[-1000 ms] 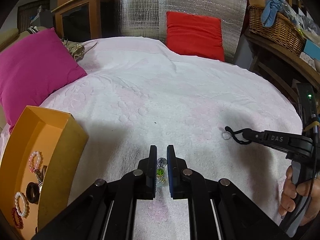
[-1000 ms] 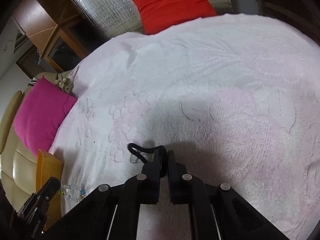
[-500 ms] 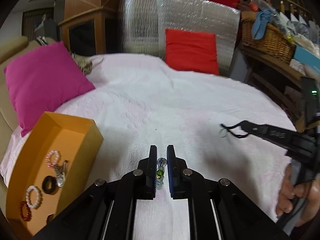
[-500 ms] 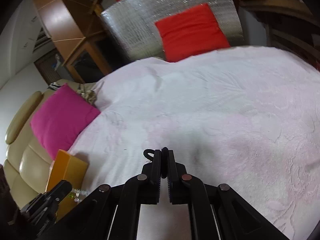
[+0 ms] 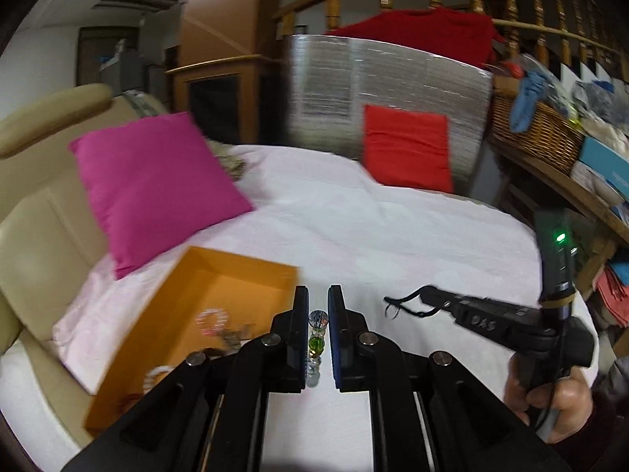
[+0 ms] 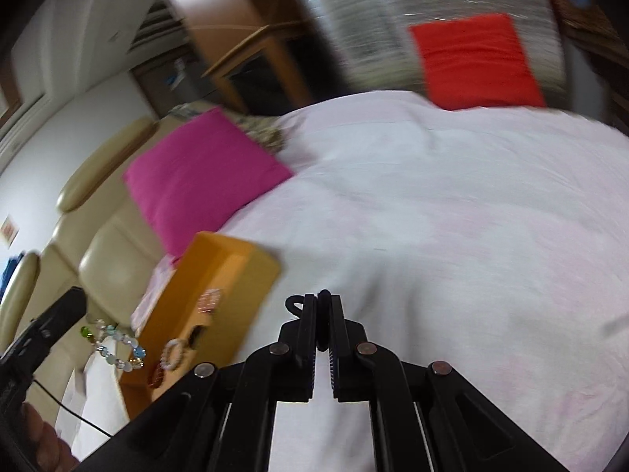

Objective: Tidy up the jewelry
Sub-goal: 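Carry the glass beads and hair tie over the orange box with both grippers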

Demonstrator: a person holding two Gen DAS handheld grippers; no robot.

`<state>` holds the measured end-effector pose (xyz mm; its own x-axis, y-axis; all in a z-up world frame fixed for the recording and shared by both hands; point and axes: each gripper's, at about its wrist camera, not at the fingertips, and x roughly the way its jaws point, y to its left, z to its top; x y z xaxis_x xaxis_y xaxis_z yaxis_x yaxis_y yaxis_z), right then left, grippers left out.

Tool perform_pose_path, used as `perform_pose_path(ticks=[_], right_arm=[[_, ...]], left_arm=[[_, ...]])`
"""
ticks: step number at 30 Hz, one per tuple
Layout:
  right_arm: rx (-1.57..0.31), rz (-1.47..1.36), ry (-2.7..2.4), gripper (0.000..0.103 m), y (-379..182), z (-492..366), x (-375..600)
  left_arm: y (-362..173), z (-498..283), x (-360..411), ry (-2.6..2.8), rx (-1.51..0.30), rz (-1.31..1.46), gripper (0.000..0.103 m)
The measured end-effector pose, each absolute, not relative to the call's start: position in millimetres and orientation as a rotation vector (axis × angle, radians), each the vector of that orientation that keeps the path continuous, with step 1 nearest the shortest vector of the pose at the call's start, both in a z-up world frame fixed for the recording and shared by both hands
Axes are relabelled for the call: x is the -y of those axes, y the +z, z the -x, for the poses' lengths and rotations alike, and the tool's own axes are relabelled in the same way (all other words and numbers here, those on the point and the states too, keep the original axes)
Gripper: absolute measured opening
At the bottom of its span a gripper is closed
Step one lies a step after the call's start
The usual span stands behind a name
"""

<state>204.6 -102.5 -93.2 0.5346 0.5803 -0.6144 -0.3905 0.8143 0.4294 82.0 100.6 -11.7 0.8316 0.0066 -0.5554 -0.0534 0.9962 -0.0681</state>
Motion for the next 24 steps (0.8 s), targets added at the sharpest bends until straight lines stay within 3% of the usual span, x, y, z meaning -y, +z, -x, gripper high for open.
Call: perform_pose_path(ticks=[11,24], right_arm=[[-0.867,-0.045,0.710,0.006,-73.7,-221.5,-40.2],[-1.035,0.104,0.636,0.006,-133.1,-272.6,-121.1]], left_arm=[[-59.1,-106.8,-246.8,0.249,-0.739,0.149,0.010],[-124.9,-167.5,-261.0,0.204,-0.931,0.082,0.010]])
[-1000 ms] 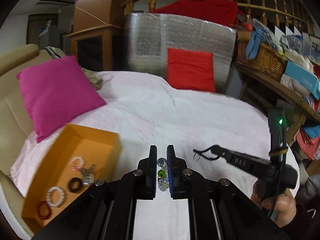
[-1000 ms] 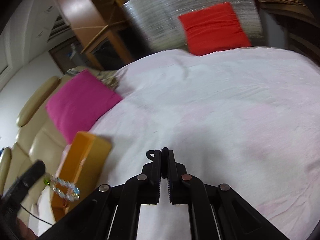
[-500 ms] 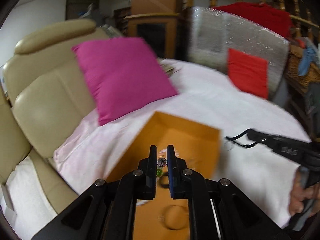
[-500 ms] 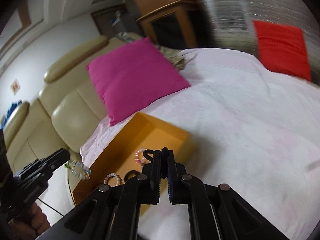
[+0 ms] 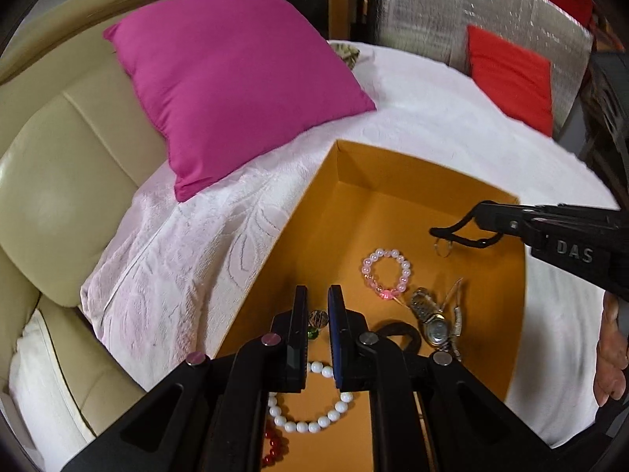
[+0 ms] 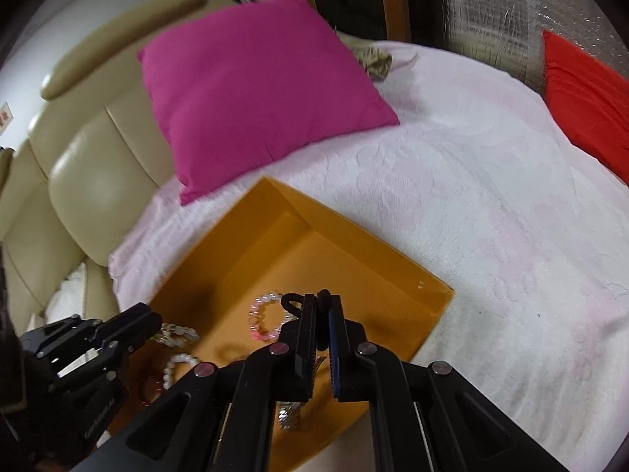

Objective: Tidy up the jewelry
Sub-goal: 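Carry the glass beads and hair tie over the orange box with both grippers, then open the left gripper to drop the glass beads into the orange box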

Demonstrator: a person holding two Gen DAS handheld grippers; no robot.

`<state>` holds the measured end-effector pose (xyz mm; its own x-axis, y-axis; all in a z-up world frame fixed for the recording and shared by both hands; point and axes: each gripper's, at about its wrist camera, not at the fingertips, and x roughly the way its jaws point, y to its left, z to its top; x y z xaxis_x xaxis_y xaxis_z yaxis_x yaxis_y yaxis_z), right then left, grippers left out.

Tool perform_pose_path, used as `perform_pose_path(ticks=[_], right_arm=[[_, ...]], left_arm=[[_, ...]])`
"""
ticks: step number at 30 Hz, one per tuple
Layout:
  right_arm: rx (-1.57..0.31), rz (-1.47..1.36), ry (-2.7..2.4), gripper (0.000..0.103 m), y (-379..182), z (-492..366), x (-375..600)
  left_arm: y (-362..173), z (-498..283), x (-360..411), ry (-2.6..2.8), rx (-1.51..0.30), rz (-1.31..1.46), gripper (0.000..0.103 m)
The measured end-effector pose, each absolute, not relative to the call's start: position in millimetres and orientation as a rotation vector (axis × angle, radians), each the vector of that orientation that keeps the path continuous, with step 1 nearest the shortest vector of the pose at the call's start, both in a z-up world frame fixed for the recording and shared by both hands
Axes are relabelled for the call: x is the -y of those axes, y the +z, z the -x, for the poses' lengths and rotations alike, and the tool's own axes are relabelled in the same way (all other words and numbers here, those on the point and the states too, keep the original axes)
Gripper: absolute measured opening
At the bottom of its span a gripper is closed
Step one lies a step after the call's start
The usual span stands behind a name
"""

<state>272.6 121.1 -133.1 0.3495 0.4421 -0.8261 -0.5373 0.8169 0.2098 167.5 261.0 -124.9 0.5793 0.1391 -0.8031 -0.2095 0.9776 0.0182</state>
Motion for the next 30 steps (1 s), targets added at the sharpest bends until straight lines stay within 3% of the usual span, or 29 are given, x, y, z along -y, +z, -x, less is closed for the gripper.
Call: perform_pose_path(ticks=[7,8,10,11,12,17,21,30], right_arm=[[-1.117,0.090,0.606,0.007,-154.8,-286.3,-126.8],[-1.124,0.091,0.599,0.007,-156.3,-286.7,-126.1],[-1.122,0.094,0.586,0.007,-156.7,-287.6,-123.4],[-1.120,0.094,0.584,0.007,-155.4,-287.8,-121.6],[-1.115,0.086,0.585,0.007,-152.8,-287.6,-117.9],[-1.055,0.038,0.612,0.007,-130.4,-278.2,-98.8],[-1.011,0.052,0.613,0.008,-110.1,-262.3,-83.7],[-0.942,0.072,0.647,0.009,-72.6,-206.7,-48.3]], left_arm=[[-147.6,-186.2,-259.4,0.247,-0.990,0.014,0.010],[-149.6,-187.0,-257.2,0.245,-0.994,-0.001,0.012],[-150.3,-186.9,-254.3,0.245,-0.995,-0.019,0.030],[-148.1,-184.3,-251.7,0.259,-0.977,-0.040,0.045],[-145.1,-181.0,-249.3,0.270,-0.952,-0.059,0.051],[-124.7,-162.0,-238.4,0.282,-0.873,-0.095,0.054],[-104.5,-140.3,-233.1,0.308,-0.798,-0.103,0.068],[-54.8,-83.0,-208.9,0.334,-0.688,-0.142,0.078]])
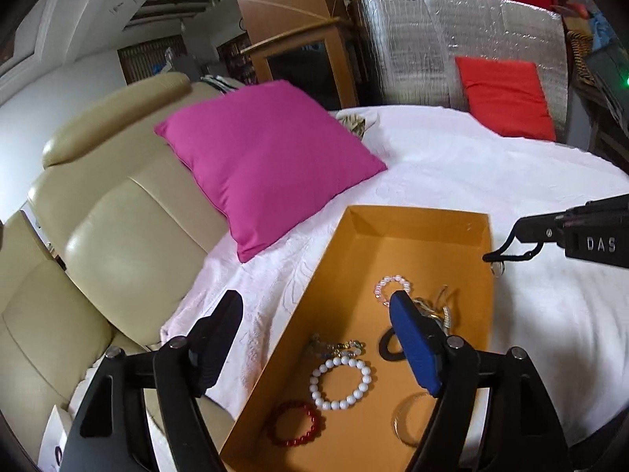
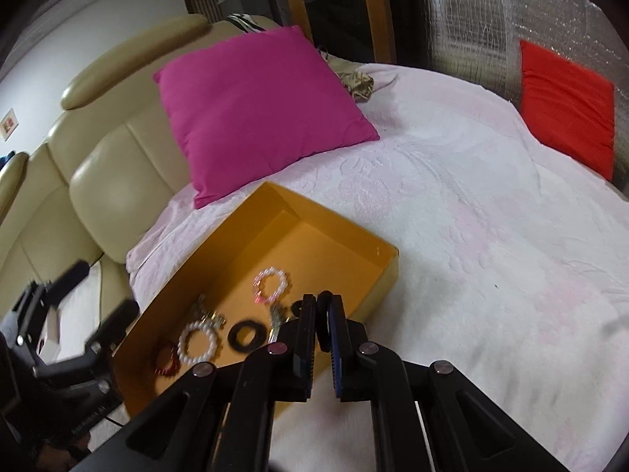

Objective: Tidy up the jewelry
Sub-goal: 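Open the left gripper to drop the glass beads into the orange box, then lower the right gripper over the orange box and release the black hair tie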

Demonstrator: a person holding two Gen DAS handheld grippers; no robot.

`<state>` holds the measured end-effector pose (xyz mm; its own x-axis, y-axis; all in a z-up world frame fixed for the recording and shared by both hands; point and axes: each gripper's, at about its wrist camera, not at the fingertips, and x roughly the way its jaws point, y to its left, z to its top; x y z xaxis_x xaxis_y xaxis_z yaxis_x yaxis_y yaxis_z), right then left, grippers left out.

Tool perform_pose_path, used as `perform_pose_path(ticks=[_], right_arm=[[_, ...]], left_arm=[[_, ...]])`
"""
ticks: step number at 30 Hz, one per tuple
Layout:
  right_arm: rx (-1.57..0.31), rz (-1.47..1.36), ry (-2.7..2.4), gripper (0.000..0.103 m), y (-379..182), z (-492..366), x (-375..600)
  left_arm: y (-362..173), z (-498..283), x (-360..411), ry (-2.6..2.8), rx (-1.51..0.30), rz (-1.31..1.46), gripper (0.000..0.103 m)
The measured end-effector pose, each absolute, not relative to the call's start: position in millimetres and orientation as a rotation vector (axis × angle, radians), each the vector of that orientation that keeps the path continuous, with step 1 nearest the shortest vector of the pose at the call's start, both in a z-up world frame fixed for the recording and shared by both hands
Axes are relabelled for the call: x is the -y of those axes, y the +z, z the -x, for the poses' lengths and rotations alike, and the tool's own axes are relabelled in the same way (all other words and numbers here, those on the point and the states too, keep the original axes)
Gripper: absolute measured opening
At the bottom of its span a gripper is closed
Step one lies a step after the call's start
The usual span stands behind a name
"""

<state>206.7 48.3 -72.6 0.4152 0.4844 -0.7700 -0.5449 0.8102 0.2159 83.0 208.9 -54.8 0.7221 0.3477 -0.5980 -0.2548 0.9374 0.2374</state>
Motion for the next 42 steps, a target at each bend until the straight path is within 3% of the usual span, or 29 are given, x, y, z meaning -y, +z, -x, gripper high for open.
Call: perform_pose_path(ticks=[22,25,26,27,31,34,39,42], right_arm=[[-0.818,0.090,0.646,0.014,-5.3,-107.6,29.3],[-0.828,0.057,0.653,0.038,-15.3,-115.0,39.2],[-0.836,0.046,0.657,0.059,-21.3,-118.2,41.7],[-0.846,0.033,0.660,0.067,-29.0,-122.6,44.8],[-0.993,-0.030,0.651,0.066,-86.5,-156.1,54.7],[-1.090,-0.044,0.621,0.051,-127.6,-175.0,53.5],[-1.133,-0.018,0.579,0.048,-172.2,-190.1,36.3],[-1.149,0.043,0.576,0.035,-192.1,-193.3,18.7]], left_arm=[[15.2,4.9,-154.6,0.431,-0.537,-0.217,0.089],[10.8,0.7,-154.4,0.403,-0.559,-0.218,0.090],[5.0,-3.0,-156.9,0.399,-0.572,-0.221,0.090],[0.9,-4.6,-158.2,0.401,-0.581,-0.223,0.090],[-24.5,-13.6,-175.2,0.403,-0.644,-0.179,0.090],[-42.4,-20.1,-189.0,0.409,-0.691,-0.141,0.090],[-60.3,-23.4,-201.8,0.426,-0.714,-0.143,0.090],[-64.2,-21.2,-207.7,0.417,-0.717,-0.130,0.090]])
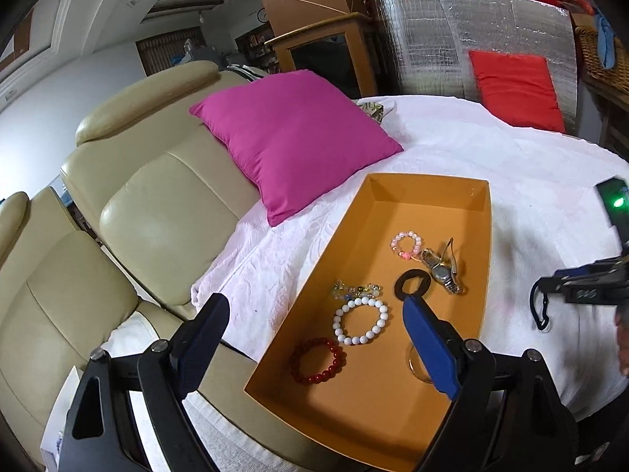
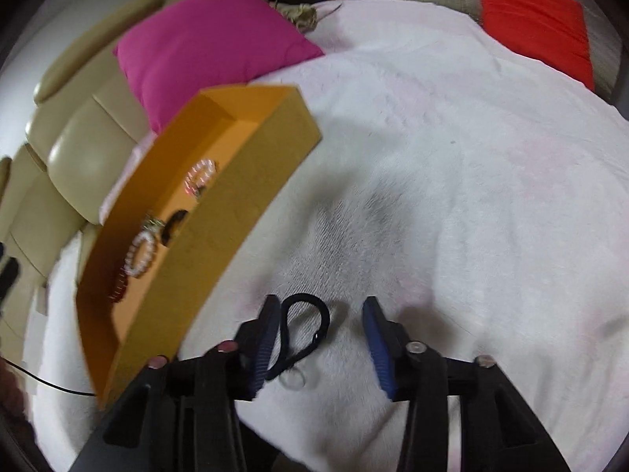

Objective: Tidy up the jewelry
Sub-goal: 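Lower the right gripper over the orange box and release the black hair tie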

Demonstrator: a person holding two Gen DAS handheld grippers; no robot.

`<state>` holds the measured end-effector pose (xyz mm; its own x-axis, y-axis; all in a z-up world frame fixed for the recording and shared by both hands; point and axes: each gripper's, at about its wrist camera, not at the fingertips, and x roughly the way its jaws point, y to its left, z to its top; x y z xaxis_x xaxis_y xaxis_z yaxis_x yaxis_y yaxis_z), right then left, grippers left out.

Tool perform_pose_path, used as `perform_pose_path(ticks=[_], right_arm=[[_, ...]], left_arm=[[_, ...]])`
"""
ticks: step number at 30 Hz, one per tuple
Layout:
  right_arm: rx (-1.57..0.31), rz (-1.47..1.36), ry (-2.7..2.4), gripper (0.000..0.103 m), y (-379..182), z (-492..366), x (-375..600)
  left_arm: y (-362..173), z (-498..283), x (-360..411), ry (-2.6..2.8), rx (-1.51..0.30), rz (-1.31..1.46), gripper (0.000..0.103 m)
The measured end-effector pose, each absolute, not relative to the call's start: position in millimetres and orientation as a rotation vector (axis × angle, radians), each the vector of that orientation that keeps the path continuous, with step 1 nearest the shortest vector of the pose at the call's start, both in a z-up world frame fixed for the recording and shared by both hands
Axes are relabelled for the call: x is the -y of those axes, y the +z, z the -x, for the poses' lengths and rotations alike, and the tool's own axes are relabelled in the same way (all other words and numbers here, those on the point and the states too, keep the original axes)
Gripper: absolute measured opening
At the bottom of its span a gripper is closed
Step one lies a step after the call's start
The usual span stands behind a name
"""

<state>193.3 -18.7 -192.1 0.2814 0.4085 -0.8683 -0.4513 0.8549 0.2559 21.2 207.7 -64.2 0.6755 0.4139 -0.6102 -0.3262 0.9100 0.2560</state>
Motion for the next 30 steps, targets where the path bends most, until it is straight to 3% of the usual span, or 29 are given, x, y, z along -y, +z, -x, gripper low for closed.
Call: perform_pose_path(ticks=[4,5,21,30], right_arm=[[-1.129,0.147,0.563,0.018,-201.7,-186.8,4.8],[-1.117,0.167,0.566,0.007,-200.7,-184.1,3.3],[-0.896,0.118,0.628,0.006,-80.5,-205.3,-41.5],[-0.941,0.200,0.534,0.007,-115.3,-271.2,-113.4]], left_arm=[[-66.3,-21.9,-218.3,0.419,-0.715,-0.105,0.090],[-66.7,-21.5,-221.4,0.418,-0.714,-0.093,0.090],[-80.3,-26.9,-256.3,0.425,-0.739,0.026,0.090],[-82.5,-30.9,-270.1,0.419,-0.754,0.080,0.090]])
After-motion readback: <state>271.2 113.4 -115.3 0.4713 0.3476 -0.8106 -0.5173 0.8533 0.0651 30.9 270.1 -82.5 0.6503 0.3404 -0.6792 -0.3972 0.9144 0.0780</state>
